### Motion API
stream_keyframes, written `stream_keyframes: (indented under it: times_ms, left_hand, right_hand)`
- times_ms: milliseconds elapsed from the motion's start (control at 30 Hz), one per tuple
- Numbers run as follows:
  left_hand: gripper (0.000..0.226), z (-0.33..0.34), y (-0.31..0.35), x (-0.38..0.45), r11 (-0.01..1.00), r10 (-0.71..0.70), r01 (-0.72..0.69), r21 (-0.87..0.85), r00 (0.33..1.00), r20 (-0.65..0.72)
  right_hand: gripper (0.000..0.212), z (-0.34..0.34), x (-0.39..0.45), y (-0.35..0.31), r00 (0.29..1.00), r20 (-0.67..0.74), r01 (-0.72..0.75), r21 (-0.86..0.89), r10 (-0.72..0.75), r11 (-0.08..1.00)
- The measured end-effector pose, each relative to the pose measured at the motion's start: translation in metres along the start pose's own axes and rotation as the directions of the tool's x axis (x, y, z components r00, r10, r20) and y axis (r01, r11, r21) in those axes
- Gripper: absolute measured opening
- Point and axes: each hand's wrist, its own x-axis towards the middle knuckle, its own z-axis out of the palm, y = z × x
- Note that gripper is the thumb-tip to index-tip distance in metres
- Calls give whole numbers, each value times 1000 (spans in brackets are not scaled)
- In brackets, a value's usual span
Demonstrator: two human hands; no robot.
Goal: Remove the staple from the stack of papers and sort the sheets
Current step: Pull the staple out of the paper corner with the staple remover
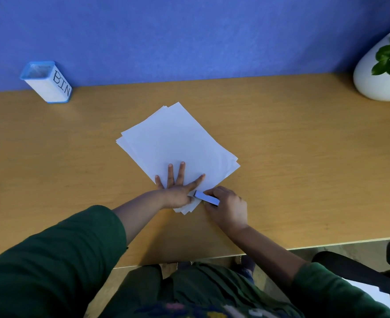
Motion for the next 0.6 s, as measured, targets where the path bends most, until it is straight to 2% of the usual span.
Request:
stream_keyframes:
  times_ms: [233, 367, 600]
  left_hand:
    - [63, 1, 0, 0, 999, 10, -10, 32, 1000, -5]
    - [66, 0, 0, 0, 1000, 0, 0, -23, 1000, 12]
    - [72, 1, -3, 2, 999, 7, -6, -42, 1000, 22]
  right_hand:
    - [16, -3, -1, 1, 999, 37, 12, 63, -15, 998]
    - [18, -7, -1, 5, 998, 11, -67, 101, 67, 993]
    - [21, -7, 1, 6, 999, 36, -24, -9, 25, 1000]
